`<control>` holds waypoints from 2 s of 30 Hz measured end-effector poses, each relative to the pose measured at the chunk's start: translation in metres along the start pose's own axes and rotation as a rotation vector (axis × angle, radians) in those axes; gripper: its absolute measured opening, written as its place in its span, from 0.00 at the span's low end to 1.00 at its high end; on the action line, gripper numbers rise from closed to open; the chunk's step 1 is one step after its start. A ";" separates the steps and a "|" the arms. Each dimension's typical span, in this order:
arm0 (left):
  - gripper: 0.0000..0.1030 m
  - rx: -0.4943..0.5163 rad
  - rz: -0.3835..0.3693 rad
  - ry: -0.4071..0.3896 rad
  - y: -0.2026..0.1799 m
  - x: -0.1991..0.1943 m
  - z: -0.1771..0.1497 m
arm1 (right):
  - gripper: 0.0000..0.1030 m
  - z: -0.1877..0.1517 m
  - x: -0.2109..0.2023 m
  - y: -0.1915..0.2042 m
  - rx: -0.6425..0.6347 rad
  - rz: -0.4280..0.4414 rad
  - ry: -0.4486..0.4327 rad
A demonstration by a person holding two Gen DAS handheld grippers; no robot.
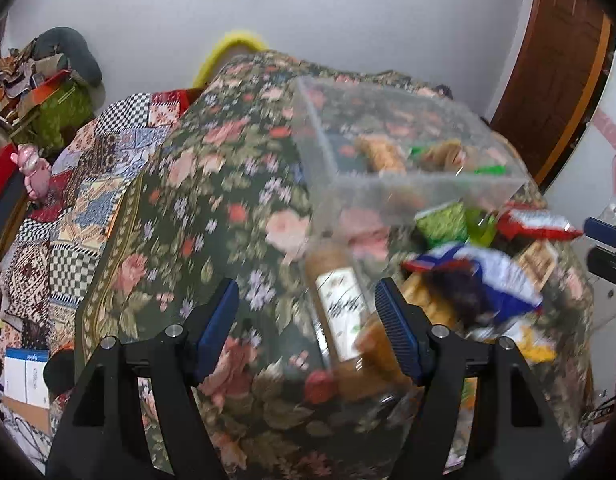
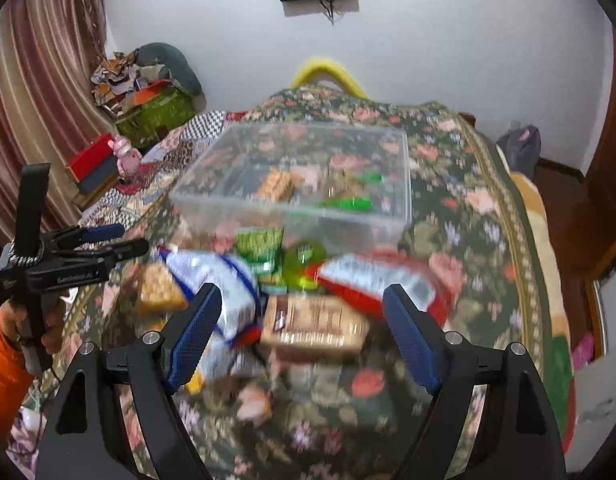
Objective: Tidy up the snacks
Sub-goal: 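Grasp the white-labelled cookie roll with the left gripper while the right grasps the square cracker pack, then lower the cookie roll into the box with the left gripper while the right drops the cracker pack in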
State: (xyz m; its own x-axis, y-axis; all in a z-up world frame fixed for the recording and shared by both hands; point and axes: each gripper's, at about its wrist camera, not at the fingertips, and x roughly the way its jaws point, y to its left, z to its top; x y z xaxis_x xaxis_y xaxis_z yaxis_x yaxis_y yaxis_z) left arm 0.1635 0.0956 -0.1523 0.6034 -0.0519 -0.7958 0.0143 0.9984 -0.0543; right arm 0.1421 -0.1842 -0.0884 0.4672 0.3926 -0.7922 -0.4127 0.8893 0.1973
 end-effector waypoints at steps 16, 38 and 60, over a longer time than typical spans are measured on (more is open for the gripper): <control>0.69 -0.010 -0.045 0.014 -0.010 0.018 -0.017 | 0.83 -0.008 0.057 -0.015 0.226 -0.032 0.091; 0.56 -0.034 0.014 0.014 -0.010 0.051 -0.024 | 0.78 -0.053 0.049 -0.046 0.158 -0.052 0.182; 0.38 -0.055 -0.040 -0.068 -0.020 -0.019 -0.031 | 0.76 -0.040 0.014 -0.023 0.082 -0.001 0.075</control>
State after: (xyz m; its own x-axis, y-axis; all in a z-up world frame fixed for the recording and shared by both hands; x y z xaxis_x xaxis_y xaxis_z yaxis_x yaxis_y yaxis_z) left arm 0.1266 0.0756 -0.1547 0.6560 -0.0881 -0.7496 -0.0037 0.9928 -0.1199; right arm 0.1271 -0.2084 -0.1271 0.4065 0.3756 -0.8328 -0.3455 0.9071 0.2405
